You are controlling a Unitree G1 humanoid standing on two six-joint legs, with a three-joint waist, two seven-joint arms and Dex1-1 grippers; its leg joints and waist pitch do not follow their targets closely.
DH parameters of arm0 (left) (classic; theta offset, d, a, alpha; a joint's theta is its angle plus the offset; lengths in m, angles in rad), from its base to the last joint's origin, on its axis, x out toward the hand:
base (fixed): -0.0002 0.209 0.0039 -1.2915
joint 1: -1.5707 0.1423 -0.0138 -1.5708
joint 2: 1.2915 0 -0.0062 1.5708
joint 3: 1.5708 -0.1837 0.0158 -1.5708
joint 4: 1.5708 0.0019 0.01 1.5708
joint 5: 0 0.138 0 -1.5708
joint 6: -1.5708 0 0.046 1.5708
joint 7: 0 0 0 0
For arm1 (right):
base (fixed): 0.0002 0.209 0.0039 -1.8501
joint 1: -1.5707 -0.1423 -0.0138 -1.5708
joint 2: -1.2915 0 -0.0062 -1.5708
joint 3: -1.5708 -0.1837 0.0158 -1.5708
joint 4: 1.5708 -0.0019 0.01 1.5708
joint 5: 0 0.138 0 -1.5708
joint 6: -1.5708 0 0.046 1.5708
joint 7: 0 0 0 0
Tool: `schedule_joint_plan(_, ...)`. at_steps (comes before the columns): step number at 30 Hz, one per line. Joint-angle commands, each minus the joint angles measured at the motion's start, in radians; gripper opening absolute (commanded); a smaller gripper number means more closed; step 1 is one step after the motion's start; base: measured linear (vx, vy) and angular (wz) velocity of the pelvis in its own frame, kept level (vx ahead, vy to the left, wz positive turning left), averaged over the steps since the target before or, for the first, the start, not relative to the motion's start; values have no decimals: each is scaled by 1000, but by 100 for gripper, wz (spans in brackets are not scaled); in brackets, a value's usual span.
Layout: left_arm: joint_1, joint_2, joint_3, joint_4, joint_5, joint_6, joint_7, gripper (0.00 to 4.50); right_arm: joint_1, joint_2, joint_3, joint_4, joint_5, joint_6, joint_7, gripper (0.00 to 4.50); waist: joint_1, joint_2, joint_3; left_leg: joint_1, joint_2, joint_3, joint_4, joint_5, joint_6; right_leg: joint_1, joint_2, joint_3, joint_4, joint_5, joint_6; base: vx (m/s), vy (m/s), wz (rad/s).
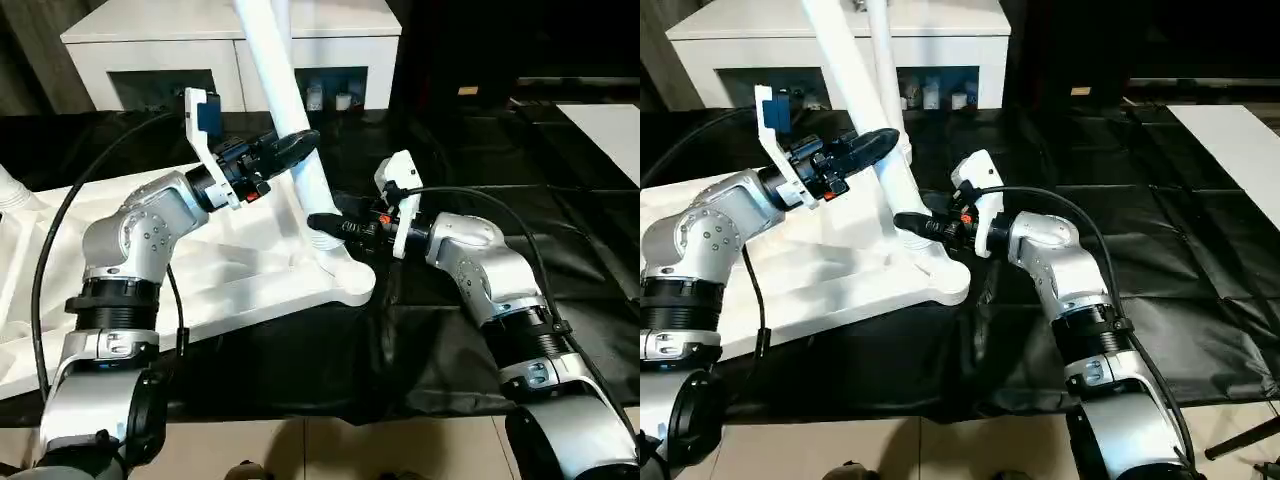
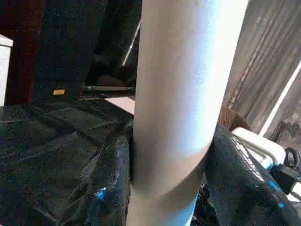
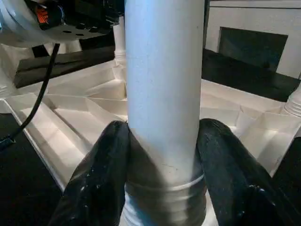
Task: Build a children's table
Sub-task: Rotate leg to tighten
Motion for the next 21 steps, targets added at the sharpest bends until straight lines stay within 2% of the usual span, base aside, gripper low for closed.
schedule_joint_plan(1,-12,-6,-37,-52,-1,2,-38,195,-18,7,-1,-10,9,24,-7,243,1,5,-103,3,-19,16,-60,-218,30,83,-27,30,-65,-259,-195,0,0,0)
schedule_joint_plan(8,-8,8,-89,-94,28,-4,-60,192,-40,-2,25,-11,1,53,22,306,2,6,-103,2,-18,17,-59,-205,31,82,-28,31,-62,-237,-206,0,0,0)
schedule_joint_plan(13,-6,17,-112,-104,40,-9,-77,190,-46,-15,58,-13,-15,83,54,310,2,4,-102,1,-20,17,-58,-208,29,83,-27,31,-65,-257,-192,0,0,0)
schedule_joint_plan(19,0,32,-130,-107,52,-15,-87,190,-52,-26,66,-6,-23,112,58,310,1,4,-102,1,-19,17,-59,-209,26,82,-27,32,-64,-258,-192,0,0,0)
schedule_joint_plan(21,-1,39,-135,-99,59,-22,-94,190,-55,-32,68,-3,-23,117,63,310,1,7,-102,3,-19,17,-58,-213,25,81,-26,31,-66,-264,-188,0,0,0)
